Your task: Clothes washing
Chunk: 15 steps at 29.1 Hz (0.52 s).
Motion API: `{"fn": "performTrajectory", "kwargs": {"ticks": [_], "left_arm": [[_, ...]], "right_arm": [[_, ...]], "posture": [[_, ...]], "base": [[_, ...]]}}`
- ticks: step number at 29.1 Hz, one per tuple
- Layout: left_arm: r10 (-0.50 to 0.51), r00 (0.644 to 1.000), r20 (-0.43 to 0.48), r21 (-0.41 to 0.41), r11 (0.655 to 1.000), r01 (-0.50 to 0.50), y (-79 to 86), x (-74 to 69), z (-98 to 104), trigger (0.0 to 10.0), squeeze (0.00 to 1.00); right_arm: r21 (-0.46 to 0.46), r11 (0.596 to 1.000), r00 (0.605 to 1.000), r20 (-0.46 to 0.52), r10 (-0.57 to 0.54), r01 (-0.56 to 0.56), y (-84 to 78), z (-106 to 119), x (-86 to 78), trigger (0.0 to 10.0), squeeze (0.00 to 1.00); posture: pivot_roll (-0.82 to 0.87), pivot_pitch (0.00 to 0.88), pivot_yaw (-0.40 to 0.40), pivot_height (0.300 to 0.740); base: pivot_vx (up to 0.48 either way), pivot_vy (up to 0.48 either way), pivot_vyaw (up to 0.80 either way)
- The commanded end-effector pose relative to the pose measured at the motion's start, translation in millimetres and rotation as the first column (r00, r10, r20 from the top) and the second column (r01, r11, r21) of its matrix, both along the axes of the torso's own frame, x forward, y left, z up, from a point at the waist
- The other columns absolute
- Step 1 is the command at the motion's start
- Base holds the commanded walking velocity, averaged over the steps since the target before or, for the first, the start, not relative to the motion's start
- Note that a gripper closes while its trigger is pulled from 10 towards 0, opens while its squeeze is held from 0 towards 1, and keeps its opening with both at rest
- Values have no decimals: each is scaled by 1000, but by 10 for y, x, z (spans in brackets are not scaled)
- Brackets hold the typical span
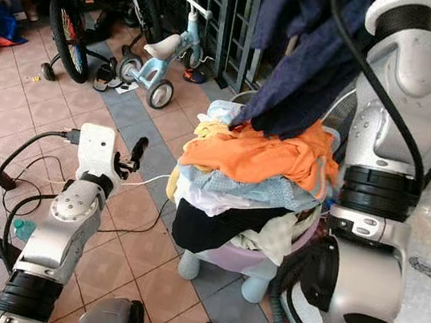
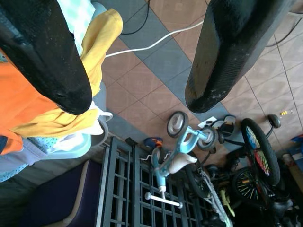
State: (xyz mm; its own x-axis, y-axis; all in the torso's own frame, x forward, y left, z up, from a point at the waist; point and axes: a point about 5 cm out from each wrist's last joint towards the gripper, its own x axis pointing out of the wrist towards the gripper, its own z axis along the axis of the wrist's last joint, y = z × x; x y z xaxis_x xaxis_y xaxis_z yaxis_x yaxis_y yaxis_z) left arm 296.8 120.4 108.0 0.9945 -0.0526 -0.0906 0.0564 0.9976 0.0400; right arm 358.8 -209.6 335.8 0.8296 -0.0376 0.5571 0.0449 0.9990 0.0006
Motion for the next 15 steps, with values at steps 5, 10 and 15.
{"fn": "performTrajectory", "kwargs": {"ticks": [5,10,15], "left_arm": [[-15,1000,-3,5,1000,15,0,-18,-20,10000,0],[-18,999,28,5,1000,17,-50,7,46,10000,0],[-19,999,29,5,1000,19,-70,-7,48,10000,0]], "right_arm": [[-28,998,995,-72,-64,62,-53,-350,-170,0,0],[-29,999,981,-192,-26,21,129,-744,-267,10000,0],[-13,1000,971,-239,20,-23,261,-904,-289,10000,0]], "posture": [[-45,52,32,740],[-57,64,32,740],[-53,70,29,740]], "base": [[0,0,0],[0,0,0],[0,0,0]]}}
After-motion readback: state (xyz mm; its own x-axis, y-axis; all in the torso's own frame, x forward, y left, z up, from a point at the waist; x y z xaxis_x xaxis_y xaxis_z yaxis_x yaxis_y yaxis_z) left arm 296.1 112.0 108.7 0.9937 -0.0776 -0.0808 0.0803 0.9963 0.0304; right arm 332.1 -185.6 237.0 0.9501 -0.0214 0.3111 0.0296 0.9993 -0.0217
